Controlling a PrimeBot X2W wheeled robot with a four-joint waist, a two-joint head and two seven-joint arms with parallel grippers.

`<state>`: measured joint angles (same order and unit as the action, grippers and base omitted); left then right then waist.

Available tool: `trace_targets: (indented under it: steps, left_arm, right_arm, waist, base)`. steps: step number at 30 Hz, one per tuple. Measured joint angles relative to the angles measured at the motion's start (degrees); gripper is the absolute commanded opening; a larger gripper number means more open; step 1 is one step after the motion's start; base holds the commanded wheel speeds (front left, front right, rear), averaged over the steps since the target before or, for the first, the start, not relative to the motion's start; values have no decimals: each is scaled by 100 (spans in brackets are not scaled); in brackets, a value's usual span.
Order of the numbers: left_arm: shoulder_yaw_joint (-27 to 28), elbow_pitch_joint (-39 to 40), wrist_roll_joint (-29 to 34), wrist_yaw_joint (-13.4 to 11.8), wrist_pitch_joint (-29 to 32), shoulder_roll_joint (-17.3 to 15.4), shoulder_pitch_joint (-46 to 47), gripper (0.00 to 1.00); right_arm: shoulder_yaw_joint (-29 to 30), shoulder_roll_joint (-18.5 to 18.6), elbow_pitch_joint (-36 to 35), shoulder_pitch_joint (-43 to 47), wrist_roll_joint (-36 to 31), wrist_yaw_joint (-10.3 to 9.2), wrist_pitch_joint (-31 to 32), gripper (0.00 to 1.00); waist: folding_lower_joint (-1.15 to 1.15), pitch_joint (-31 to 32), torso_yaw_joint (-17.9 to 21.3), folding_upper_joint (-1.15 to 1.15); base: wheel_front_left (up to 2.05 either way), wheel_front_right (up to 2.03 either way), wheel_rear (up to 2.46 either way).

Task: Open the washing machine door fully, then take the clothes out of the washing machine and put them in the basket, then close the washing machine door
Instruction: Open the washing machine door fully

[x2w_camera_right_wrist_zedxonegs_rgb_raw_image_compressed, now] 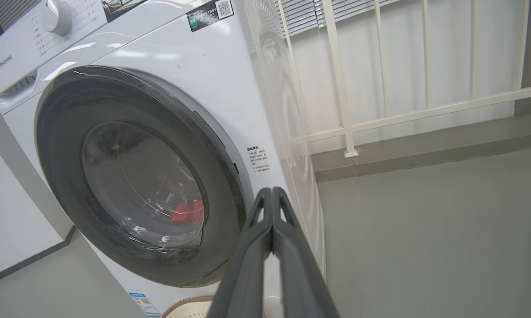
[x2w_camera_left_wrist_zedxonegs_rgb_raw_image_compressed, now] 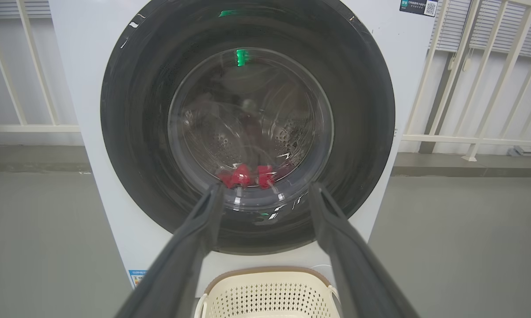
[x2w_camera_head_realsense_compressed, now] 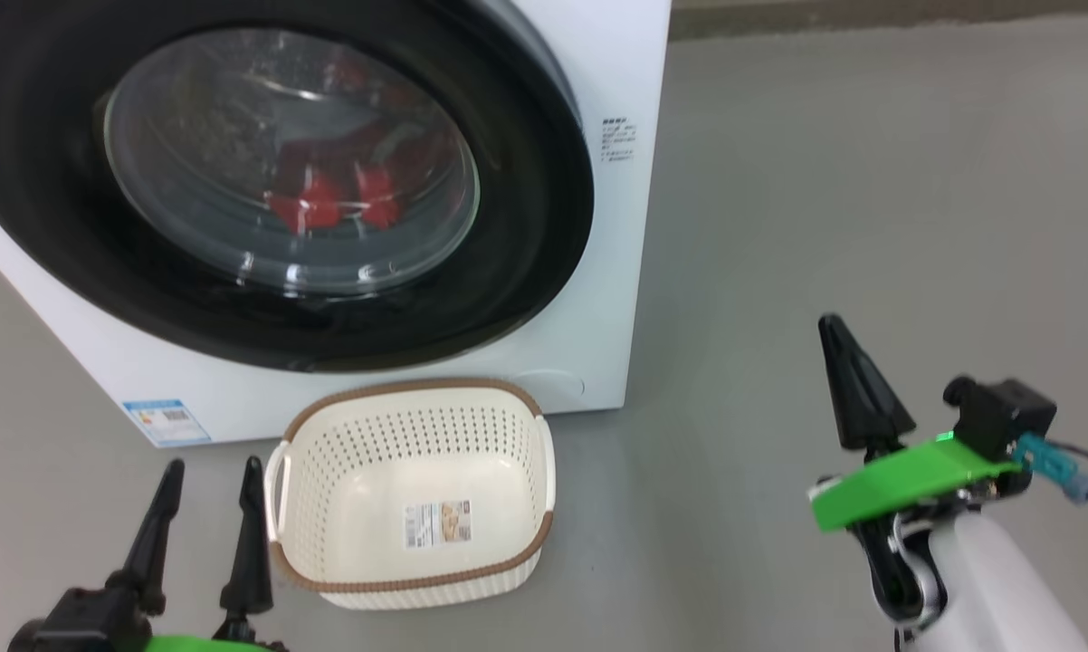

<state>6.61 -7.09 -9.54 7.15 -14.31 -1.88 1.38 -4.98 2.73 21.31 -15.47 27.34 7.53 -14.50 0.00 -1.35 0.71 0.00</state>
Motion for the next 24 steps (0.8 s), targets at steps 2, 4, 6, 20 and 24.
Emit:
trace_targets:
  steps: [2,4,6,20,24]
  left_arm:
    - [-51,67,0,0,0,0,78,100]
    - [-87,131,0,0,0,0,185,100]
    - [-111,186,0,0,0,0,316,100]
    - [-333,371,-63,-1,-20,3,1101,100]
    - [-419,428,-63,-1,-24,3,1305,100]
  right_arm:
    - [-38,24,162,-233,183,0,-14,0]
    - [-136,31,314,-515,485,0,-13,0]
    - [-166,31,413,-833,734,0,-14,0]
    - [-800,397,1273,-3009,2837,0,93,0]
    - [-1079,597,1479,-3580,3455,0,382,0]
  waist:
    - [0,-98,-30,0]
    - [0,-217,-61,0]
    - [0,-349,-94,0]
    - [0,-1431,-398,0]
    - [0,-1736,-509,0]
  base:
    - [0,0,0]
    - [0,0,0]
    - [0,0,0]
    - [0,0,0]
    - [0,0,0]
